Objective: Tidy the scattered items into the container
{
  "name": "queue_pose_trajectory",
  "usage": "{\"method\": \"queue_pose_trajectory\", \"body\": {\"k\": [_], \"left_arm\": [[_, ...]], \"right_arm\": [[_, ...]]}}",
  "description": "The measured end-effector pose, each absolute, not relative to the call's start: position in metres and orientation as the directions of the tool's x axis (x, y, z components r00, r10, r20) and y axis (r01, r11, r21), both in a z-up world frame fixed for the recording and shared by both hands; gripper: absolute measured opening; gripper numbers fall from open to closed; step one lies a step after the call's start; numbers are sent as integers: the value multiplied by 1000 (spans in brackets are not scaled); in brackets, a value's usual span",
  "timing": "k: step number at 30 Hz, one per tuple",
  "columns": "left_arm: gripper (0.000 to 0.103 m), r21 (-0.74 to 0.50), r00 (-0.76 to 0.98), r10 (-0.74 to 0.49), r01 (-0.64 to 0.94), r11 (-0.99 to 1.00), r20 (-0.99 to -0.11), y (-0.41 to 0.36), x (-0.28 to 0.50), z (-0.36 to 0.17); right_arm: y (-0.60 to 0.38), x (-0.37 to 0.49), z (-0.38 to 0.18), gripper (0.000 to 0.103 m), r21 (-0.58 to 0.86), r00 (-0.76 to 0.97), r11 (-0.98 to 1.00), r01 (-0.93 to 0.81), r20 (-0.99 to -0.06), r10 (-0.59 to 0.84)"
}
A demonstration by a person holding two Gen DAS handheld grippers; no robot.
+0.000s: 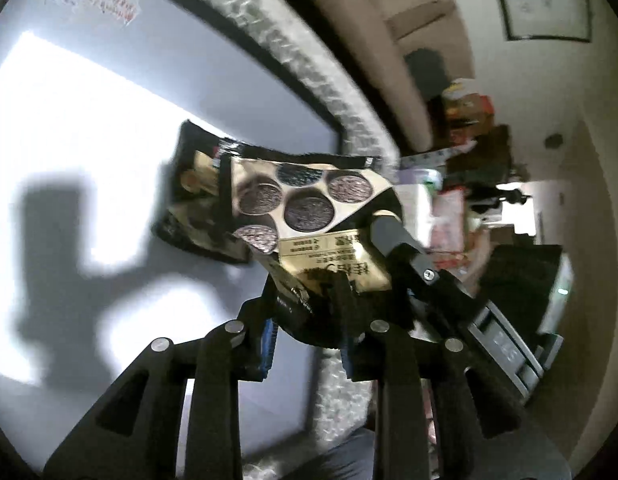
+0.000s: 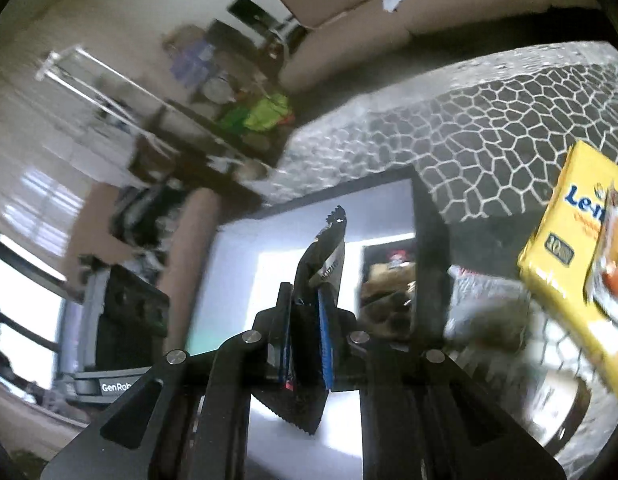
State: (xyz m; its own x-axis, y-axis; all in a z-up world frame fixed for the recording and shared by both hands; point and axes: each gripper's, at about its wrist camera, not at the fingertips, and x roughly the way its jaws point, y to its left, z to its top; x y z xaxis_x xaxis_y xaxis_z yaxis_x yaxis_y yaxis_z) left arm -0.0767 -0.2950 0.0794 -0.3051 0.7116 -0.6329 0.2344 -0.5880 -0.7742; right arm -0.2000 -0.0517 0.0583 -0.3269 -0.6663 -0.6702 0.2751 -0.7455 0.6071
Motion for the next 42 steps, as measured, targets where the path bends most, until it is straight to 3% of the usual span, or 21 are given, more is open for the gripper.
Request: {"method": "queue_pose_trajectory", "body": {"k": [8, 13, 21, 27, 32, 35, 37, 39, 42], "left_arm": [[24, -708, -205, 680, 279, -649, -704, -286, -119, 33], [24, -692, -196, 667, 295, -658, -718, -280, -118, 20], [24, -617, -177, 592, 290, -732, -786, -263, -114, 14], [47, -530, -179, 499, 272, -803, -848, -255, -112, 30], [73, -507, -192, 471, 258, -822, -861, -257, -103, 45], [74, -443, -193, 405, 239, -864, -894, -248, -100, 56], [72, -277, -143, 250, 219, -935, -957, -245, -98, 47], [71, -188, -103, 170, 202, -961, -980, -239, -97, 40], [71, -223, -99, 206, 213, -951, -974, -231, -90, 43]], "right_arm": [[-74, -233, 30, 14, 430, -307, -854, 292, -804, -509], [-78, -239, 41, 24, 378, -359, -872, 312, -803, -476], [-65, -228, 62, 27, 336, -398, -873, 354, -790, -465], [-40, -218, 60, 27, 369, -390, -868, 332, -785, -482], [-10, -201, 66, 30, 410, -403, -854, 320, -757, -514], [18, -188, 72, 34, 442, -420, -846, 298, -735, -532], [36, -177, 76, 35, 442, -428, -848, 291, -733, -529], [48, -166, 81, 35, 426, -436, -854, 297, -735, -519], [70, -151, 94, 36, 386, -471, -869, 311, -731, -493]]}}
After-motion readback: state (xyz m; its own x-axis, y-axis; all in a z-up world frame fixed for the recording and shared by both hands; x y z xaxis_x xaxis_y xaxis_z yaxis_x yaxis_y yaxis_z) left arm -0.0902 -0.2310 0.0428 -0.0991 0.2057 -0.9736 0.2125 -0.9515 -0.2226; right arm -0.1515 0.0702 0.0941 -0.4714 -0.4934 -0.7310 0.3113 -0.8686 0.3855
